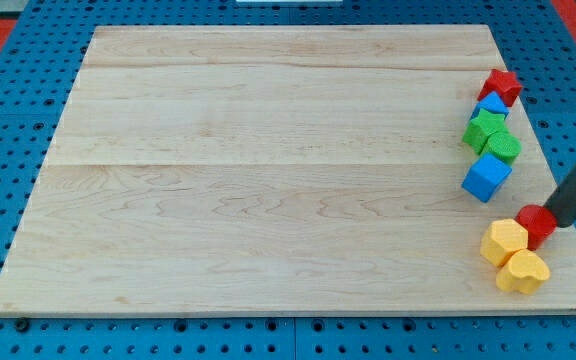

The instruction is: Move yellow heart to the bottom left of yellow hexagon

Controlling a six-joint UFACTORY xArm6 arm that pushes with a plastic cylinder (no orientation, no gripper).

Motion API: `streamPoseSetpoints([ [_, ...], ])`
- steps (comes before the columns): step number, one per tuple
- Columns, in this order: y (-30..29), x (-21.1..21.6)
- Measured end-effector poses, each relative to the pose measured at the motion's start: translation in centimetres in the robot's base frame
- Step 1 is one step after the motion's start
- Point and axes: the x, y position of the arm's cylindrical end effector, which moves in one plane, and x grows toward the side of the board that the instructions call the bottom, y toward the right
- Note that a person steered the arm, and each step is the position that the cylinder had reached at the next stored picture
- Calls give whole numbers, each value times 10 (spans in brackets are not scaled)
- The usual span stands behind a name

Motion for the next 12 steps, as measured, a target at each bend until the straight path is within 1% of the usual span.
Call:
streamPoseSetpoints([
  [7, 0, 32],
  [12, 0, 81],
])
